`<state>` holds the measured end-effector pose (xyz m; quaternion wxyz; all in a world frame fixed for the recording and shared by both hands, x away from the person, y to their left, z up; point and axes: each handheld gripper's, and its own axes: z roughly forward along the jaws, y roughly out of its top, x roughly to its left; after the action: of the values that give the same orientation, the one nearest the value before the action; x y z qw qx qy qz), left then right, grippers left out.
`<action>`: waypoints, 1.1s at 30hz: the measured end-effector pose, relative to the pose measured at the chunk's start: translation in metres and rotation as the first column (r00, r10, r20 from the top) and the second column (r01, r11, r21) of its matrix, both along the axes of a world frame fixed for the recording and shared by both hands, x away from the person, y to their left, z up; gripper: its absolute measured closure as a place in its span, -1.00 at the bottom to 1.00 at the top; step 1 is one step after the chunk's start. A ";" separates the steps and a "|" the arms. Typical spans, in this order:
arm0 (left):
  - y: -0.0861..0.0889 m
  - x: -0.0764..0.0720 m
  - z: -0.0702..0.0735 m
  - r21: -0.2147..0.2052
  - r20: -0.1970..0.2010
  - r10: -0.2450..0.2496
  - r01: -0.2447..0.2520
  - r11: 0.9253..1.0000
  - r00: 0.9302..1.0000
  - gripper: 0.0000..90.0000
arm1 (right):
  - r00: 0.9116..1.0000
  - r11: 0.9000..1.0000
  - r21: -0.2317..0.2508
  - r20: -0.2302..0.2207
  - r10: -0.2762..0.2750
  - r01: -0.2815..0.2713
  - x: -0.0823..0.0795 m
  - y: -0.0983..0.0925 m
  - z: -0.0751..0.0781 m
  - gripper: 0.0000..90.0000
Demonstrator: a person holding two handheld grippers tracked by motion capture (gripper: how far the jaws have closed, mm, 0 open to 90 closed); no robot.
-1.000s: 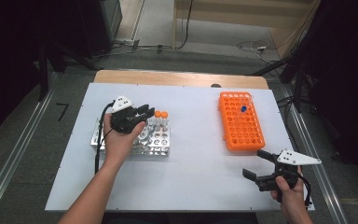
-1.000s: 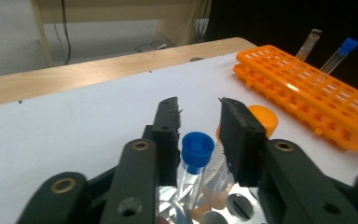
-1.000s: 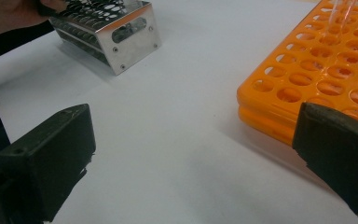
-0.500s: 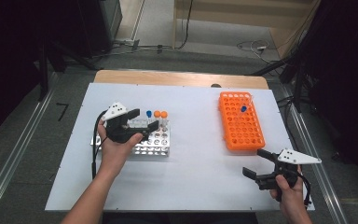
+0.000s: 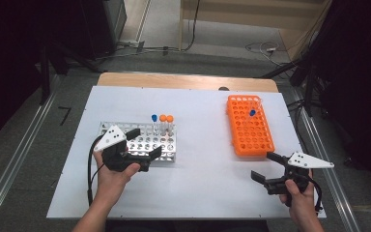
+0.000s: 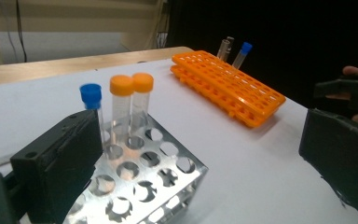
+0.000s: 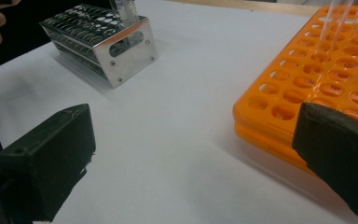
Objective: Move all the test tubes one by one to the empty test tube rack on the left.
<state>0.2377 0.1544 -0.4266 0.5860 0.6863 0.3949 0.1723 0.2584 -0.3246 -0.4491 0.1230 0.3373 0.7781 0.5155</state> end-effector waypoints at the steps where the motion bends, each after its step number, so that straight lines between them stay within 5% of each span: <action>1: 0.000 -0.003 -0.002 0.004 -0.001 -0.003 0.003 1.000 1.000 -1.00 | 1.000 1.000 0.000 0.000 -0.001 0.001 0.001 0.001 0.001 -1.00; 13: 0.000 -0.023 -0.020 0.004 -0.006 -0.011 0.011 1.000 1.000 -1.00 | 0.998 0.998 -0.005 -0.015 -0.062 0.062 0.023 0.005 0.005 -0.97; 28: 0.001 -0.022 -0.026 0.021 -0.017 0.008 -0.008 1.000 1.000 -1.00 | 0.993 0.993 -0.042 -0.021 -0.112 0.111 0.074 0.019 0.008 -0.89; 33: 0.001 -0.022 -0.026 0.019 -0.014 0.014 -0.014 1.000 1.000 -1.00 | 0.988 0.986 -0.067 -0.015 -0.153 0.151 0.089 0.024 0.006 -0.68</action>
<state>0.2156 0.1552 -0.4522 0.5756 0.6901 0.4021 0.1752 0.3477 -0.3007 -0.4428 0.1650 0.3966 0.7678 0.4754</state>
